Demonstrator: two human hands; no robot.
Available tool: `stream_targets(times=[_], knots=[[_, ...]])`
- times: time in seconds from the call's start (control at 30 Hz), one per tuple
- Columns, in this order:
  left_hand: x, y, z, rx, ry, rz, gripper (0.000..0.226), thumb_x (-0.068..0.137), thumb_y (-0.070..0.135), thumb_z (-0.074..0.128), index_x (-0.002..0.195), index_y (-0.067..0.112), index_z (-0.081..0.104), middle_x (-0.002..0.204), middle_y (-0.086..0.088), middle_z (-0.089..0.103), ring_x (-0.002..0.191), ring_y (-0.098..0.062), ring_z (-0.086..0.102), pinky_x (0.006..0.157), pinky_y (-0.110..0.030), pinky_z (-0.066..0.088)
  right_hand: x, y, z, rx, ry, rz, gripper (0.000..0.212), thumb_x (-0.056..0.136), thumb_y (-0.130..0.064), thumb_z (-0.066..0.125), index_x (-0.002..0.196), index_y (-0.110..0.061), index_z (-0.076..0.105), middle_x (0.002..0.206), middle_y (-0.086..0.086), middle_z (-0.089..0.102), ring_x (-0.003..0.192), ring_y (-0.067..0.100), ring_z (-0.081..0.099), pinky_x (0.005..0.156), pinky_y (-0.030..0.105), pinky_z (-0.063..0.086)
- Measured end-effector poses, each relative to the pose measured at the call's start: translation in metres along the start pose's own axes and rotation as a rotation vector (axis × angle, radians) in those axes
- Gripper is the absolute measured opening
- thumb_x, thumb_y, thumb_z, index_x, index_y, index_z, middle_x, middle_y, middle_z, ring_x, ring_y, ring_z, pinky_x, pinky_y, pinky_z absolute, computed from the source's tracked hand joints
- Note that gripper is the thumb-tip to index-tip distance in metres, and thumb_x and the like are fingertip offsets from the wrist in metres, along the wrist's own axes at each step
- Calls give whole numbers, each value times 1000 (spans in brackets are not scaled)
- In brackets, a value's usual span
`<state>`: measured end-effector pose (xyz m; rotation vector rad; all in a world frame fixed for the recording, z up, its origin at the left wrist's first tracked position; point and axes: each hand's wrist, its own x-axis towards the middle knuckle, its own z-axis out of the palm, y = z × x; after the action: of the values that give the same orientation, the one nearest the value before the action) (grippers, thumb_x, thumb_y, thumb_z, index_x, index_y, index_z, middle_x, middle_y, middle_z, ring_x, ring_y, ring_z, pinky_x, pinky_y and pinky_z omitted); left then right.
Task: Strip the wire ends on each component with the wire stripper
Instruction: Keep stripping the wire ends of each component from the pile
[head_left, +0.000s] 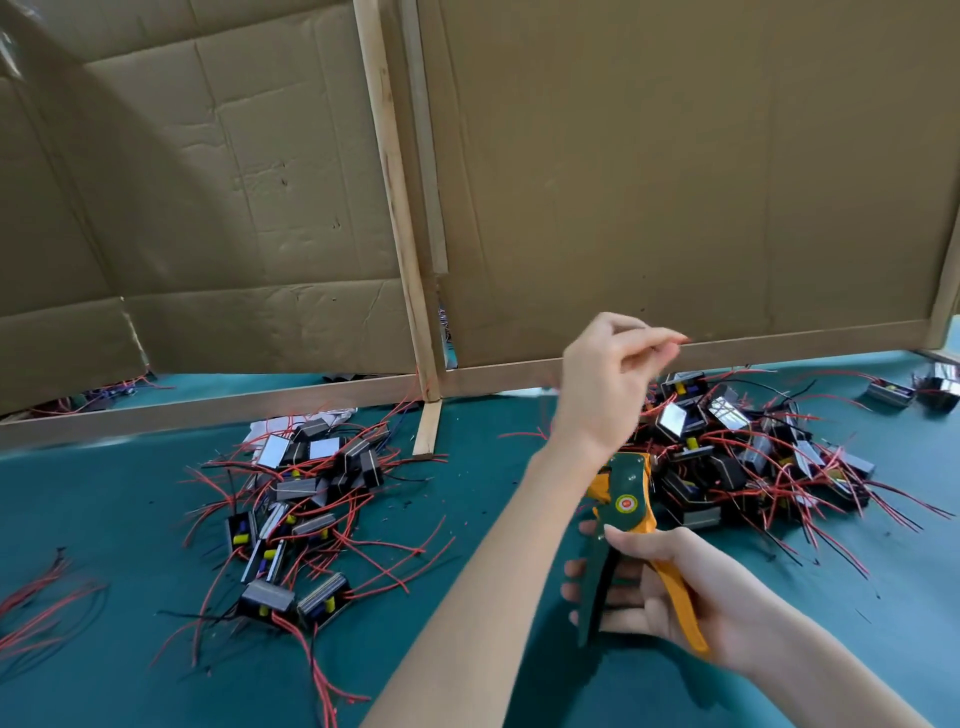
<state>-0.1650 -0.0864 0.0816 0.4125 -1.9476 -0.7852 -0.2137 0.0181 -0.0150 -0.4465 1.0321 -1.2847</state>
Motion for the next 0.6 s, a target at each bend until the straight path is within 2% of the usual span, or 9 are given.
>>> stream_targets(times=[0.07, 0.13, 0.2, 0.27, 0.37, 0.47, 0.53, 0.6], knots=[[2, 5, 12, -53, -235, -66, 33, 92, -2, 58, 123, 6, 64, 127, -11, 56, 110, -22, 60, 98, -24, 46, 0, -1, -1, 0, 15, 1, 45, 77, -14, 61, 122, -5, 59, 103, 35, 66, 87, 48, 68, 80, 57, 52], [-3, 7, 15, -53, -443, -121, 53, 93, -8, 50, 141, 13, 46, 151, -5, 36, 123, -26, 54, 104, -28, 43, 1, -1, -1, -12, 16, 2, 45, 79, -21, 59, 123, -10, 58, 107, 34, 66, 90, 47, 68, 81, 55, 51], [-12, 7, 5, -9, -505, -120, 62, 93, -6, 48, 149, 19, 34, 157, 2, 24, 120, -23, 56, 100, -25, 44, 2, 0, -1, -10, 3, 0, 45, 79, -25, 58, 122, -13, 59, 111, 35, 65, 93, 48, 67, 83, 56, 50], [-22, 6, -16, 28, -516, -164, 62, 95, 2, 50, 150, 24, 29, 156, 2, 24, 108, -21, 63, 96, -25, 46, 2, 1, -1, -4, -13, -17, 44, 78, -25, 59, 120, -14, 60, 110, 37, 64, 93, 49, 67, 85, 58, 50], [-32, -6, -65, 208, -584, -314, 52, 97, 11, 52, 145, 22, 35, 142, -5, 41, 99, -24, 66, 93, -36, 51, 4, 2, -1, 5, -20, -52, 42, 75, -22, 61, 116, -10, 64, 100, 36, 65, 86, 47, 67, 85, 60, 50], [-40, -26, -126, 559, -696, -505, 35, 96, 7, 48, 130, 15, 52, 124, -6, 58, 95, -20, 61, 85, -27, 50, 6, 3, -2, -24, 25, -86, 42, 76, -21, 60, 115, -7, 64, 92, 33, 66, 80, 46, 68, 83, 60, 52], [-46, -44, -163, 789, -699, -640, 33, 94, 2, 46, 123, 14, 58, 125, -4, 60, 105, -17, 58, 90, -24, 45, 7, 2, -2, -66, 50, -112, 41, 77, -22, 62, 115, -7, 63, 90, 32, 66, 79, 44, 69, 80, 59, 55], [-52, -60, -191, 951, -723, -789, 38, 90, -5, 48, 122, 13, 60, 129, -5, 59, 115, -19, 56, 97, -29, 45, 6, 2, -2, -107, 67, -139, 40, 77, -23, 66, 113, -7, 62, 90, 31, 66, 79, 43, 69, 76, 57, 57]])
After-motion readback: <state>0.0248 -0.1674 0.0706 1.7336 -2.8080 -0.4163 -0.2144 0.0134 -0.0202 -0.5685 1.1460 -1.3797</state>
